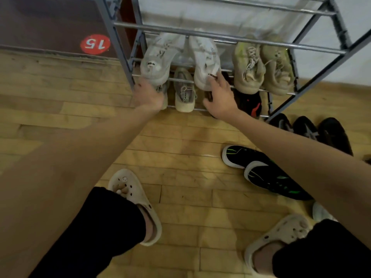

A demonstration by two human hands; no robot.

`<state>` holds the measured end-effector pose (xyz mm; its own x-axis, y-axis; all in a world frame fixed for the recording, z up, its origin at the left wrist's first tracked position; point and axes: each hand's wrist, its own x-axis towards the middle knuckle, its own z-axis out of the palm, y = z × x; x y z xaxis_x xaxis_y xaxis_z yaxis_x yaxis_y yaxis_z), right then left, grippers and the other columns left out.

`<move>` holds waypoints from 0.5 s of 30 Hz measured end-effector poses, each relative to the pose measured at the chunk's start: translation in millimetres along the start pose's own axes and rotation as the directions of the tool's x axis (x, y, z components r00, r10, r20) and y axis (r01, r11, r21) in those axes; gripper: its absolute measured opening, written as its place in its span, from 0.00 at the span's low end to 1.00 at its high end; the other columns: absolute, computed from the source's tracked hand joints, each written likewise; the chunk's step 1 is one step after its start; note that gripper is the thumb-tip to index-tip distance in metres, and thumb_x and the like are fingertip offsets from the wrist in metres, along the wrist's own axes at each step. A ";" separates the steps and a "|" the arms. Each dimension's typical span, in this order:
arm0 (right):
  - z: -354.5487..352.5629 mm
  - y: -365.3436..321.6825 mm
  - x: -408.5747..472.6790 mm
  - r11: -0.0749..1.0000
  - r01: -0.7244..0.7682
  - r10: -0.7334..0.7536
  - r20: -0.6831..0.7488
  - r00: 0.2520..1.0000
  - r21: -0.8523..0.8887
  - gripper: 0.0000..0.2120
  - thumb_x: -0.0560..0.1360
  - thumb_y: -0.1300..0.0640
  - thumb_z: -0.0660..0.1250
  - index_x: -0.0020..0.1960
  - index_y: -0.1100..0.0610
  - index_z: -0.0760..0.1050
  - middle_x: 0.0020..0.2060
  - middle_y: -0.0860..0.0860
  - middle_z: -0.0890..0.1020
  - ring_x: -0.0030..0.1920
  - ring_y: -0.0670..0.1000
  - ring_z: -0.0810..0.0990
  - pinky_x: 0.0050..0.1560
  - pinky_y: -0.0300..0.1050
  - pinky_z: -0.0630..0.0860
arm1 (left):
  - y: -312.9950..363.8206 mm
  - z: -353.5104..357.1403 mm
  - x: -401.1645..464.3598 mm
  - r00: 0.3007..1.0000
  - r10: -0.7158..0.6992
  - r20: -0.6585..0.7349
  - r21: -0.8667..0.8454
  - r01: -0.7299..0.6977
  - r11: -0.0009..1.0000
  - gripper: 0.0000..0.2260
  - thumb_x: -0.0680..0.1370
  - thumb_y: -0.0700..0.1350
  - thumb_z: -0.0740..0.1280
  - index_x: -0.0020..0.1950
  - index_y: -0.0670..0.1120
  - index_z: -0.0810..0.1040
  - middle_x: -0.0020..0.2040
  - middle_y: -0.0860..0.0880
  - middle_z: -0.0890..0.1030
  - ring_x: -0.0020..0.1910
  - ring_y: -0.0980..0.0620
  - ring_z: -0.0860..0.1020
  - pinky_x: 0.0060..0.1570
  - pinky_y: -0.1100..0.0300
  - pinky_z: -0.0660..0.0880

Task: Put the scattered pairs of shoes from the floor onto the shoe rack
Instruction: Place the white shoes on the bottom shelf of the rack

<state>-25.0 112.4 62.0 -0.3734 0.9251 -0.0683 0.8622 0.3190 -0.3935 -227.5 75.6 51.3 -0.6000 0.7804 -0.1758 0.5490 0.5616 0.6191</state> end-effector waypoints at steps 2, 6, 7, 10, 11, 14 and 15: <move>-4.2 6.2 -22.8 1.000 0.010 -0.009 0.060 0.998 -0.002 0.32 0.76 0.58 0.65 0.76 0.58 0.56 0.77 0.60 0.54 0.76 0.62 0.54 0.73 0.57 0.61 | -0.9 2.8 -26.1 0.997 -0.011 0.080 0.059 0.006 0.998 0.31 0.76 0.47 0.67 0.75 0.41 0.57 0.73 0.39 0.65 0.71 0.39 0.66 0.68 0.48 0.67; -18.1 35.9 -71.1 1.000 -0.005 0.005 0.199 0.980 0.001 0.33 0.77 0.59 0.65 0.78 0.59 0.54 0.76 0.60 0.59 0.76 0.60 0.57 0.73 0.56 0.61 | 2.5 16.2 -75.3 0.959 0.082 0.271 0.159 -0.128 0.979 0.26 0.76 0.42 0.67 0.72 0.40 0.63 0.69 0.39 0.69 0.67 0.39 0.69 0.63 0.50 0.71; -23.1 47.0 -83.0 1.000 -0.024 0.024 0.200 0.980 0.001 0.33 0.76 0.59 0.65 0.77 0.59 0.56 0.74 0.60 0.61 0.75 0.60 0.60 0.73 0.55 0.63 | 5.9 20.5 -86.9 0.942 0.121 0.313 0.178 -0.184 0.967 0.25 0.76 0.42 0.67 0.71 0.40 0.64 0.68 0.38 0.70 0.66 0.39 0.71 0.60 0.50 0.71; -37.1 87.1 -120.2 0.986 -0.164 0.161 0.167 0.973 0.005 0.30 0.76 0.57 0.66 0.75 0.61 0.60 0.70 0.61 0.66 0.71 0.61 0.64 0.70 0.51 0.65 | 17.5 37.4 -118.3 0.870 0.242 0.430 0.189 -0.349 0.918 0.25 0.76 0.42 0.67 0.71 0.40 0.64 0.67 0.38 0.70 0.64 0.39 0.72 0.58 0.50 0.71; -40.9 100.9 -133.3 0.974 -0.224 0.221 0.148 0.964 0.006 0.29 0.76 0.57 0.66 0.74 0.62 0.60 0.70 0.62 0.66 0.71 0.61 0.65 0.69 0.51 0.65 | 21.9 43.5 -127.7 0.842 0.276 0.464 0.184 -0.396 0.900 0.26 0.76 0.42 0.67 0.72 0.40 0.63 0.68 0.38 0.70 0.65 0.39 0.71 0.58 0.51 0.71; -42.0 142.8 -170.9 0.890 -0.453 0.444 0.127 0.887 0.050 0.26 0.77 0.57 0.64 0.71 0.64 0.63 0.67 0.63 0.67 0.68 0.63 0.68 0.67 0.53 0.67 | 34.3 62.1 -152.6 0.756 0.344 0.557 0.174 -0.511 0.842 0.26 0.77 0.43 0.65 0.73 0.42 0.62 0.68 0.41 0.70 0.63 0.42 0.73 0.50 0.53 0.71; -38.2 157.0 -182.1 0.835 -0.546 0.532 0.144 0.834 0.075 0.25 0.77 0.56 0.64 0.70 0.65 0.64 0.66 0.64 0.68 0.66 0.64 0.69 0.65 0.54 0.69 | 37.8 68.7 -159.0 0.727 0.352 0.589 0.174 -0.540 0.824 0.25 0.78 0.43 0.65 0.73 0.43 0.62 0.68 0.42 0.71 0.63 0.43 0.73 0.50 0.53 0.72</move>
<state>191.5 1.8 47.7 0.0981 0.9119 -0.3985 0.8978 -0.2538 -0.3598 -71.4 -8.4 50.1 0.1000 0.9274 -0.3606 0.8772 0.0889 0.4719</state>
